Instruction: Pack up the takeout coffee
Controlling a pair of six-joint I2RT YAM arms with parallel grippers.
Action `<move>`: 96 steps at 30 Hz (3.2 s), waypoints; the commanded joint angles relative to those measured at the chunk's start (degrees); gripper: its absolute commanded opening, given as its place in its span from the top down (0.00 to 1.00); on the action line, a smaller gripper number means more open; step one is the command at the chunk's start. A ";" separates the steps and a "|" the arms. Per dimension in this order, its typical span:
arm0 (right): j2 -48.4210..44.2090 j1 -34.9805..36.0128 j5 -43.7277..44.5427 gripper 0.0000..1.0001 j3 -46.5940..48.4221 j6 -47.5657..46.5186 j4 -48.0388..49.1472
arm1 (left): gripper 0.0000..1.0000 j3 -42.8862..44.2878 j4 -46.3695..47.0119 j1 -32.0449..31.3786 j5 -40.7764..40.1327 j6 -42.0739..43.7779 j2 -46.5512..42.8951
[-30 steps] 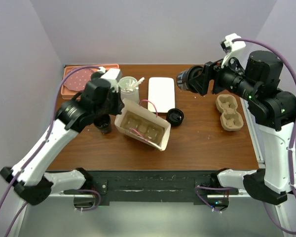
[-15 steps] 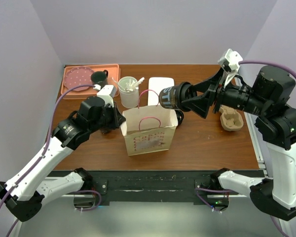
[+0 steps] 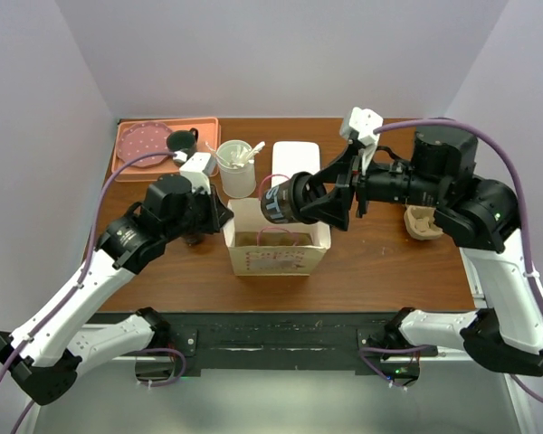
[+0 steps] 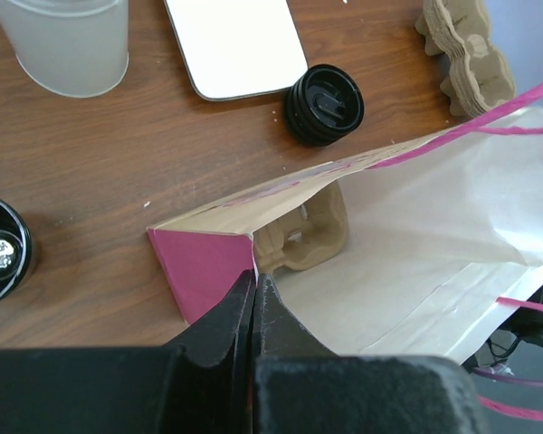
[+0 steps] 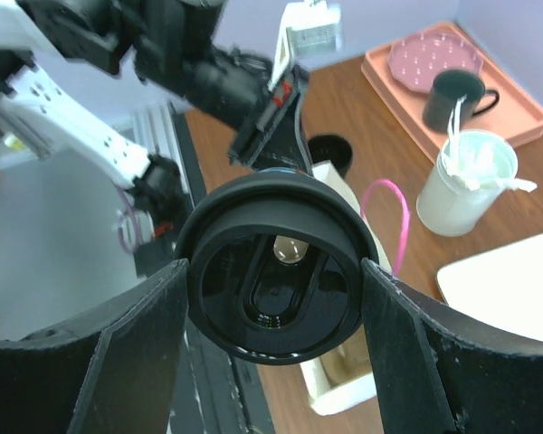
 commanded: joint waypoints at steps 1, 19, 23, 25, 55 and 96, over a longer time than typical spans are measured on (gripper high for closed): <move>0.75 2.63 7.33 0.52 0.48 -6.67 -3.68 | 1.00 -0.52 9.65 -0.04 0.77 6.80 -4.16; 2.59 25.39 36.59 0.54 -9.62 -11.07 -5.71 | 1.00 -13.53 18.37 0.05 6.22 7.16 -12.79; 5.05 25.93 39.59 0.54 -7.62 -13.44 -3.59 | 1.00 -14.76 18.02 0.05 6.92 8.75 -12.70; 6.28 25.93 41.26 0.54 -6.64 -14.06 -3.77 | 1.00 -14.94 18.19 0.05 6.92 9.53 -12.70; 4.09 38.67 53.03 0.57 -25.35 -11.87 3.70 | 0.53 -10.54 0.26 0.05 8.42 2.24 -11.73; 14.02 47.19 71.06 0.60 -26.94 -9.84 1.94 | 1.00 -6.58 -5.37 -0.04 8.32 9.98 -15.77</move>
